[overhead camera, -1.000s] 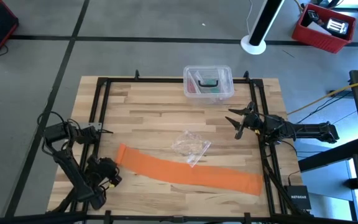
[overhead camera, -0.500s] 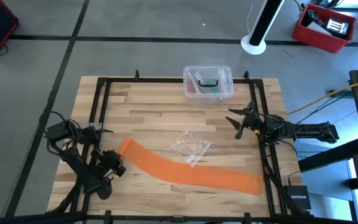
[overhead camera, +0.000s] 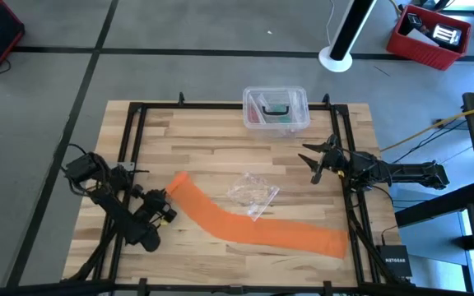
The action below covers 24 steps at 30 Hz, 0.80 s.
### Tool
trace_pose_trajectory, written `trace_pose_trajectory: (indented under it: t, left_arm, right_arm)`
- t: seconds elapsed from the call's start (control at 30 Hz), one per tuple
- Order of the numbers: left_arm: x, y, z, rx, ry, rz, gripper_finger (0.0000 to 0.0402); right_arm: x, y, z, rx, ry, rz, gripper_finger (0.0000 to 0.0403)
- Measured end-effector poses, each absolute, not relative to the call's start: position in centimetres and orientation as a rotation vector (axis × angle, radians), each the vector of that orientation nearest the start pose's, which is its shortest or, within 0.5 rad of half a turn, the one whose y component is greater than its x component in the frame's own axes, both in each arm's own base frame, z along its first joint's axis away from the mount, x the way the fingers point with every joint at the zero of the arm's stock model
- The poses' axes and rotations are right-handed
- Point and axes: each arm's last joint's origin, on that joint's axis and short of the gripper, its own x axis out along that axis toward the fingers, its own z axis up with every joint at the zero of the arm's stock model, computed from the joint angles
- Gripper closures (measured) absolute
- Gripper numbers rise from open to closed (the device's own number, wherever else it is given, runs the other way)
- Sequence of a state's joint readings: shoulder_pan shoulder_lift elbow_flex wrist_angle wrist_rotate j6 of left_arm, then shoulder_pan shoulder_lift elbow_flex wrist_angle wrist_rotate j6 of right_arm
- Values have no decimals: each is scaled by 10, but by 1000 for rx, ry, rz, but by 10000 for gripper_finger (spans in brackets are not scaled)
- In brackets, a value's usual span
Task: Roll bandage
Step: Roll the orange bandage
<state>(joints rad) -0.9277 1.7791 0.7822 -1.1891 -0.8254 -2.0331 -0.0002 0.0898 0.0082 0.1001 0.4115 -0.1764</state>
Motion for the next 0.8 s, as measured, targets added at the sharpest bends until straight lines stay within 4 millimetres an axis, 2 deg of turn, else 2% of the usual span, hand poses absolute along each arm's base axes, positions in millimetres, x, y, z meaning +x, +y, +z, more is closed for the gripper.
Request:
trace_pose_trajectory:
  t: [0.17,0.33,0.57,0.8]
  left_arm:
    - [155,-160,162,-35,658,949,399]
    - [170,-160,211,17,605,838,400]
    - [194,-129,285,134,466,818,400]
    - [219,-102,359,291,458,789,401]
  right_arm:
    - [100,-10,173,-161,-9,-368,221]
    - [99,-7,190,-107,-80,-255,221]
    - [100,-4,209,-90,-103,-141,221]
    - [113,-3,231,-98,-43,-123,221]
